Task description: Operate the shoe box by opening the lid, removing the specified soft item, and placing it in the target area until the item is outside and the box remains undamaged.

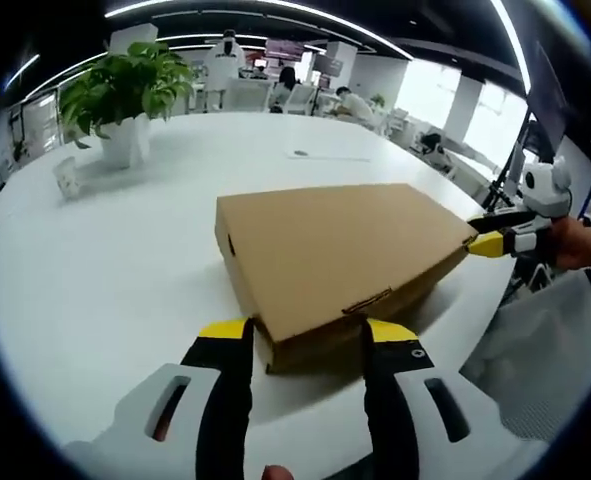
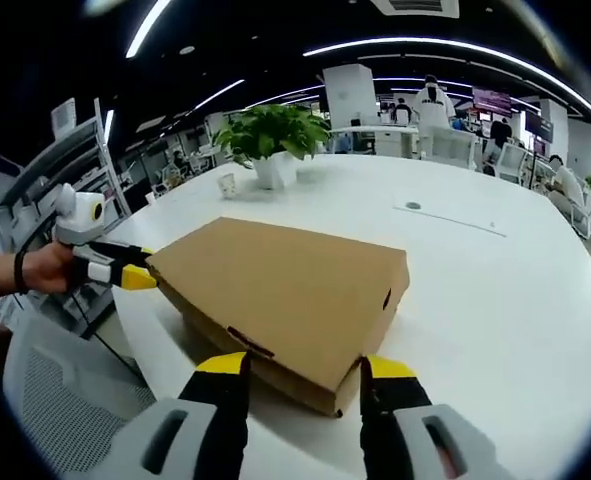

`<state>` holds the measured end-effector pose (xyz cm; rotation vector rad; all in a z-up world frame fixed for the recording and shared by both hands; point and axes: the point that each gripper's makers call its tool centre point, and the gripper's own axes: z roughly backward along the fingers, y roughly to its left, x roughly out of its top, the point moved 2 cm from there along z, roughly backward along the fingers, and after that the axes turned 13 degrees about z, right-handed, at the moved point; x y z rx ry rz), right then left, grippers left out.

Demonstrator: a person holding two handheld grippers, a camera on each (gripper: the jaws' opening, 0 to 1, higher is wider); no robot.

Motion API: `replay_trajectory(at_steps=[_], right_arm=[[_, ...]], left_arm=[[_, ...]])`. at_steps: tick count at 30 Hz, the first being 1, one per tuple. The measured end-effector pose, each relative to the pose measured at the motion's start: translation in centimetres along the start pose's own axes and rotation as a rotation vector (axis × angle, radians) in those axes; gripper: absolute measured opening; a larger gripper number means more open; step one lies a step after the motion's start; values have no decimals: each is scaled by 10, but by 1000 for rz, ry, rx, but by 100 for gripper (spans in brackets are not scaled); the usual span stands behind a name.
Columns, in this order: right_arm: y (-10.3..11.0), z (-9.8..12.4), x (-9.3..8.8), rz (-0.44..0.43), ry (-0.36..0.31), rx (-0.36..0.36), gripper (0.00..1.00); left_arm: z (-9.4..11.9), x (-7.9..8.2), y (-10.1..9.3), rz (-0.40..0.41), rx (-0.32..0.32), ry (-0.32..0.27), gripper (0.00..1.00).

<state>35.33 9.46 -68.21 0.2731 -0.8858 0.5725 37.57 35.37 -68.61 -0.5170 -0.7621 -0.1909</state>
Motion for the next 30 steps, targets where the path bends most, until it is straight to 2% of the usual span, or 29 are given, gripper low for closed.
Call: replay_trajectory(at_steps=[5,8,15,25,30], right_arm=[[-3,5,6,-2,-19,-2,40],[-2,8,10,45,-12,-7,40],[-4,14,22,67,-30,-16,41],[-4,18,33,209,-53,-41,45],[-8,17,41,268,-50,-60,45]], left_arm=[[5,7,-2,9,-7,-21,41],[8,11,-4,-48,0,-22,40],[16,26,-8,-54,-13,-46,41],[21,44,-16,-108,-29,-75,44],[24,53,-18,-93,-40,-94,45]])
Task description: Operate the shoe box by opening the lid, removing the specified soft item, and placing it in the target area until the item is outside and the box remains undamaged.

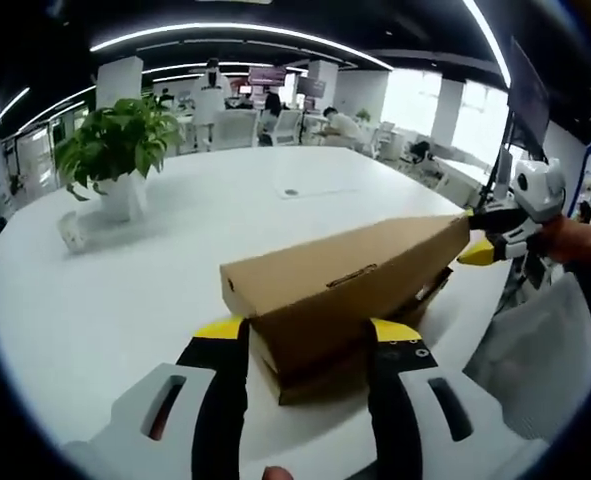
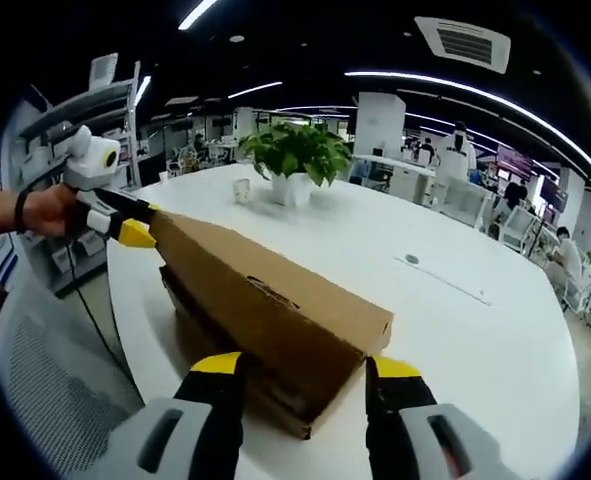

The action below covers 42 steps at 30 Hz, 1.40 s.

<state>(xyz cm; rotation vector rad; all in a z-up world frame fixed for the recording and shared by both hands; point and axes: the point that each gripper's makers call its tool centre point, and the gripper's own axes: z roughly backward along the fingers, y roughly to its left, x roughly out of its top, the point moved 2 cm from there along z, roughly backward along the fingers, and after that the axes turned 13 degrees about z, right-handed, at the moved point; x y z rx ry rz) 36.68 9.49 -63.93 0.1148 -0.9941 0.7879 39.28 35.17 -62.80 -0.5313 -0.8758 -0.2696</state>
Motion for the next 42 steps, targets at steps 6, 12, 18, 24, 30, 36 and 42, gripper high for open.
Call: replay_trajectory(at_steps=[6,12,18,24,30,36,42], right_arm=[[-6,-2,4,54,5,-17,45],[-16,-5,13,128,-20,-70,44],[-21,-10,22,211,-29,-102,46],[-26,-12,29,308,-27,-125,45],[-35,-13,34,343,-33,-129,41],[-45,-15,40,358,-41,-129,38],[-50,-16,45,390,-37,-106,36]], left_arm=[[0,8,-1,-6,-14,-9,47],[2,17,-3,6,-36,-27,47],[2,24,-4,5,-44,-32,48],[1,29,-4,11,-48,-41,48],[4,40,-10,8,-60,-45,48],[4,53,-13,10,-67,-60,49],[2,63,-15,-6,-74,-76,50]])
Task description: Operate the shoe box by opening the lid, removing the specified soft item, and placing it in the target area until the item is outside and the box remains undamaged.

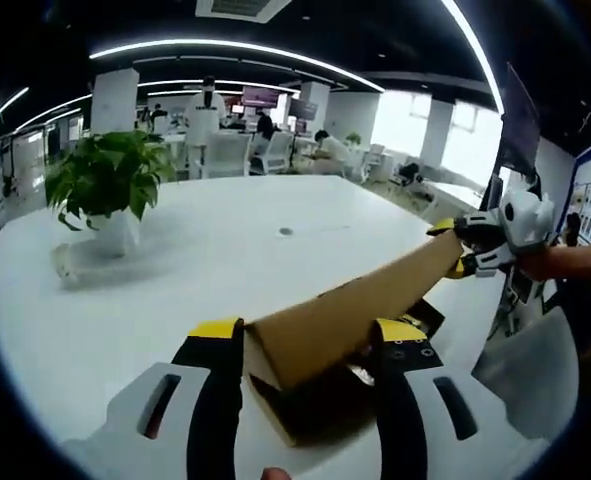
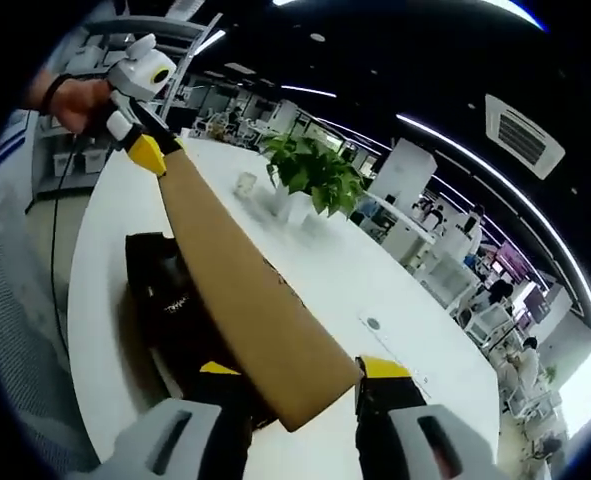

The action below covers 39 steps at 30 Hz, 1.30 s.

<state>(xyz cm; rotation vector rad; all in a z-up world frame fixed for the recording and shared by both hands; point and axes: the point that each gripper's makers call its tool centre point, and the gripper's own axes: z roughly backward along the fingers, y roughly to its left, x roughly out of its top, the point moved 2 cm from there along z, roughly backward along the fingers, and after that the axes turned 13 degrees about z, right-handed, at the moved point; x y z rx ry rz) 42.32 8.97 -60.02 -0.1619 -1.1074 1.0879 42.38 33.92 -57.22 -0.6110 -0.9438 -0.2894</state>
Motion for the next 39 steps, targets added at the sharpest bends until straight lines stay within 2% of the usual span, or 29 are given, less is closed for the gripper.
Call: replay_trajectory(at_steps=[5,14,19,23,25,26,27,29,34,36,37,39], right_arm=[[-3,-2,2,-1,0,8,36],[-9,-4,3,-10,5,27,35],[-14,-7,4,-29,5,37,35],[-17,-8,5,-28,9,50,35],[-18,-8,6,-36,8,56,35],[-19,-8,6,-39,7,58,35],[-20,-9,6,-47,5,62,35],[-20,-9,6,-50,5,64,35],[-23,-11,8,-96,-6,72,35],[-26,-12,9,-122,-14,76,35],[-25,-13,11,-150,-25,81,35],[-29,-14,10,-150,-22,79,35]], left_arm=[[-2,5,1,-17,-12,-10,48],[0,8,6,-16,-31,-19,52],[2,1,11,-47,-30,2,57],[2,-5,25,-55,8,21,55],[0,-6,34,-82,58,33,52],[-1,-5,44,-79,109,36,50],[-3,-5,47,-76,117,37,48],[-6,-1,48,-53,95,27,46],[-13,10,48,-64,110,4,36],[-17,13,51,-75,141,-4,28],[-19,14,50,-57,136,-5,25],[-21,17,46,-40,127,-14,19]])
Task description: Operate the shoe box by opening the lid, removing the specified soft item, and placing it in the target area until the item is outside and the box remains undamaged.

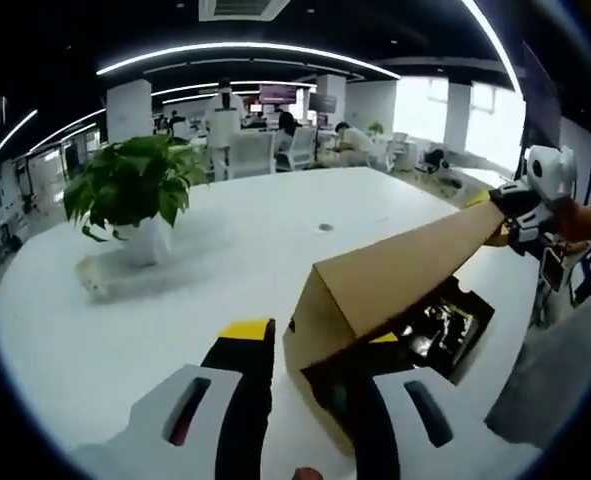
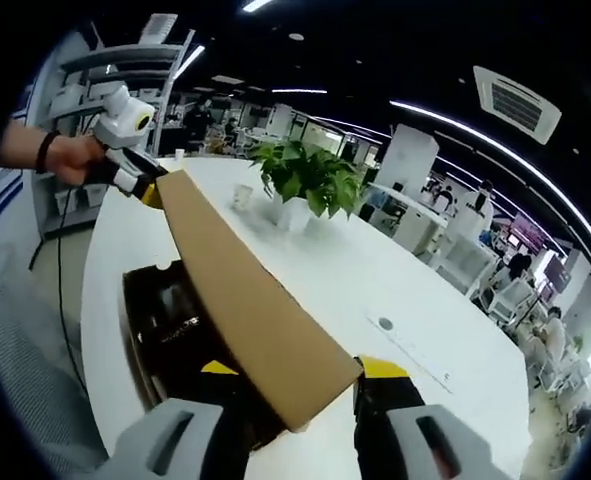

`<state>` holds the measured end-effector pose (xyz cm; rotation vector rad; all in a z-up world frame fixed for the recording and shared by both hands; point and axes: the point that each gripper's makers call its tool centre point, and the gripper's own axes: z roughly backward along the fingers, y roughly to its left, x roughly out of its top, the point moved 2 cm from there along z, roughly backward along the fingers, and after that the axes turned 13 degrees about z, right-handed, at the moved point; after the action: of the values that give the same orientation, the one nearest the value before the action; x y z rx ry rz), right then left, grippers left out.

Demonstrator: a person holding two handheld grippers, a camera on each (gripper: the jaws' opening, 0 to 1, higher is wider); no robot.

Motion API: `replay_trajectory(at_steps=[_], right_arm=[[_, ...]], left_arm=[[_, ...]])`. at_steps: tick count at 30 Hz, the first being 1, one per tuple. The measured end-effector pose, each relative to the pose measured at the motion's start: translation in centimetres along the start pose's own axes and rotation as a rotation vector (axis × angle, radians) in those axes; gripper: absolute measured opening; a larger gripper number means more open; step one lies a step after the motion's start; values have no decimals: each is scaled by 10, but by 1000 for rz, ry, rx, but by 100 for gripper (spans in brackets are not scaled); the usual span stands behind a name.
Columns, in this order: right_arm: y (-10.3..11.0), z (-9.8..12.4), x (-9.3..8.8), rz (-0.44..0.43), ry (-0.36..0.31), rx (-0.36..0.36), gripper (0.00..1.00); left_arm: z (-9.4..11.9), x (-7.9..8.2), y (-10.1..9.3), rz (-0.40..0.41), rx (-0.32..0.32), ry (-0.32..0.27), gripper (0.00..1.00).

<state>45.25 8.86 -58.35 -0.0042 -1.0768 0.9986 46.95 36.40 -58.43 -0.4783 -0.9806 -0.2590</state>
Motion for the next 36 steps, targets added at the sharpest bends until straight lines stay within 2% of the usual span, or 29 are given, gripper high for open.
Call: replay_trajectory(at_steps=[3,6,9,15,18,21,31,36], right_arm=[[-3,-1,2,-16,-3,-4,35],[-5,-3,1,-24,4,-16,33],[-11,-4,-1,-50,13,-36,29],[-19,-5,-12,-73,46,-64,16],[-18,-7,-26,-86,95,-60,10],[-18,-7,-28,-118,87,-72,6],[-27,-12,-27,-190,81,-93,2],[-31,-16,-27,-193,89,-87,1]], left_arm=[[-3,5,-2,3,11,-14,12],[-5,8,0,-3,25,-19,11],[-7,11,2,27,16,-26,11],[-15,19,5,34,38,-31,10],[-17,22,6,46,42,-34,9],[-20,23,8,46,47,-34,8],[-27,28,11,59,48,-38,7],[-31,32,14,61,49,-38,7]])
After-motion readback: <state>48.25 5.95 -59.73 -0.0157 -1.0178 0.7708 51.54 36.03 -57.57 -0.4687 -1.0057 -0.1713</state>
